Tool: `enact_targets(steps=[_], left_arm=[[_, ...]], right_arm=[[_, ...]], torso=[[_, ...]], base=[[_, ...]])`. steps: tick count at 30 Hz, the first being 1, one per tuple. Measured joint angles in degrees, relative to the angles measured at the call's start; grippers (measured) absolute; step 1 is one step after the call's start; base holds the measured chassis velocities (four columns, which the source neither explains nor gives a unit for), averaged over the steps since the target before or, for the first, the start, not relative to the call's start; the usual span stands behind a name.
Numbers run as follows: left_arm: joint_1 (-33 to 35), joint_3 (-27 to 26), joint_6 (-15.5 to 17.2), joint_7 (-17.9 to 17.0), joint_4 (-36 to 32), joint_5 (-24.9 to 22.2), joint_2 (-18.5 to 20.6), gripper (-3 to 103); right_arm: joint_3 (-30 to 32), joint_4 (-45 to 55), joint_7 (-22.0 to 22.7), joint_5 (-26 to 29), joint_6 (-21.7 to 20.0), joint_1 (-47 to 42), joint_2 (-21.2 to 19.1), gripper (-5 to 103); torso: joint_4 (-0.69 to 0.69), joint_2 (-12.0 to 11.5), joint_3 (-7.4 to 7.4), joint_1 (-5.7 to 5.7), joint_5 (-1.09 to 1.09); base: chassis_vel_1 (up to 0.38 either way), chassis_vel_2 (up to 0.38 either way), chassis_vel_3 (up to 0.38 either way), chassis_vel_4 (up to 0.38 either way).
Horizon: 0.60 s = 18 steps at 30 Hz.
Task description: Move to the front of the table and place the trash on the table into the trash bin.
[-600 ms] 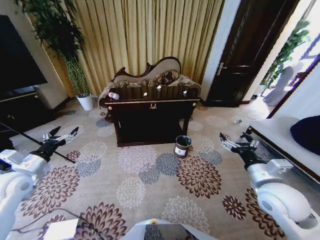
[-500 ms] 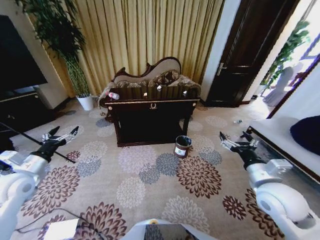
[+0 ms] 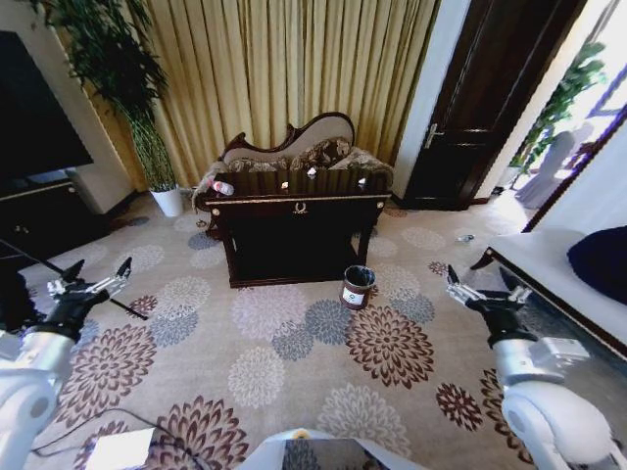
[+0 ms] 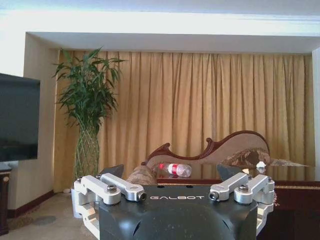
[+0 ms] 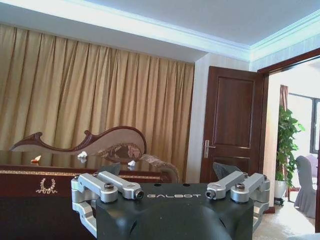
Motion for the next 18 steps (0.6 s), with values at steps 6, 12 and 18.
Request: enact_targets(steps=[6, 12, 18], left_arm=[[-1.5, 1.7, 1.3, -1.4, -0.7, 0.0, 0.7, 100], [-2.0, 2.9, 2.2, -2.2, -1.2, -0.4, 0.8, 100], [-2.3, 3.7, 2.4, -2.3, -1.3, -0.3, 0.8, 100]], right_arm=[[-0.3, 0.1, 0.1, 0.2, -0.6, 0.0, -0.3, 100], [-0.5, 0.1, 0.4, 0.5, -1.3, 0.3, -0.7, 100], [-0.5, -0.3, 0.7, 1.4, -1.5, 0.6, -1.6, 100]], torso=[[-0.01, 0.0, 0.00, 0.00, 0.01], [0.00, 0.0, 0.00, 0.00, 0.00], [0.00, 0.0, 0.00, 0.00, 0.00]], base=[[0.000, 0.000, 0.000, 0.000], [0.000, 0.000, 0.000, 0.000], [0.000, 0.000, 0.000, 0.000]])
